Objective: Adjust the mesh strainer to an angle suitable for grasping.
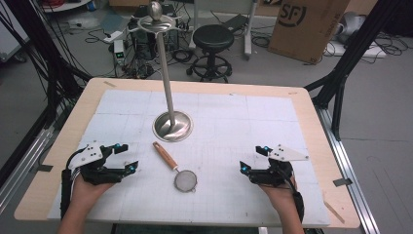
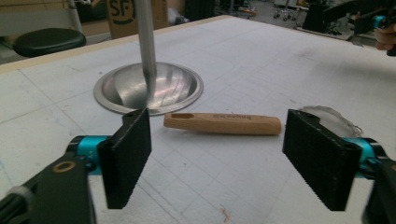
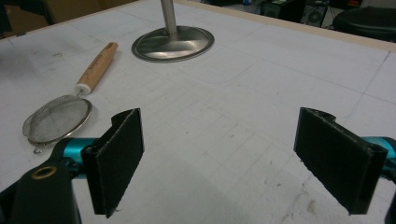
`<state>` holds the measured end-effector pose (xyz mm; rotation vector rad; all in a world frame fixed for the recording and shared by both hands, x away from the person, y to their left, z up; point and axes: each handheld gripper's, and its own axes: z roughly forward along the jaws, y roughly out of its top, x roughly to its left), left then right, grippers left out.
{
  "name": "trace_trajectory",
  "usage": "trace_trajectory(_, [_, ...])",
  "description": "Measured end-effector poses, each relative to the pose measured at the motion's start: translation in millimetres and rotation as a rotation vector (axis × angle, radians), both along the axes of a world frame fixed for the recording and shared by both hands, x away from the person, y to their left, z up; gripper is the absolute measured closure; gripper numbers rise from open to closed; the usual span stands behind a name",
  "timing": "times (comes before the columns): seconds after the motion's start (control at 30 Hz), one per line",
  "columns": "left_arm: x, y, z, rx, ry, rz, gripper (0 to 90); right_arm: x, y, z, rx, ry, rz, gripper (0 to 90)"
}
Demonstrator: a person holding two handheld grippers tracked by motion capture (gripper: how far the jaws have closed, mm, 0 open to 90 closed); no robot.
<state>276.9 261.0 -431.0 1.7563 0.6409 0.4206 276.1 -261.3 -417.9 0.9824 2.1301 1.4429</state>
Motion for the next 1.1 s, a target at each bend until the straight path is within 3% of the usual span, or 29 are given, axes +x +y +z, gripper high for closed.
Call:
trace_trajectory(0.23, [0.9,-11.3,-0.6,0.032,0.028,-0.005,38.2,0.2,2.7,-2.0,-0.021,0.004,0.008,15.0])
trace_trajectory(0.43, [3.9,-21.6,4.4,0.061,0.020,-0.022,45.3,0.6,-1.2,-1.5,-0.002,0.006,-0.004,15.0])
trace_trajectory(0.9, [33.4,-62.7,23.8,0.209,-0.040,-0.065,62.7,1.2,0.3,-3.6,-0.013,0.021,-0.003,15.0])
trace_trajectory(1.1, [48.9,-82.8,24.3,0.251,-0.029,-0.086,67.7,1.6,0.2,-4.1,-0.012,0.025,-0.004,15.0])
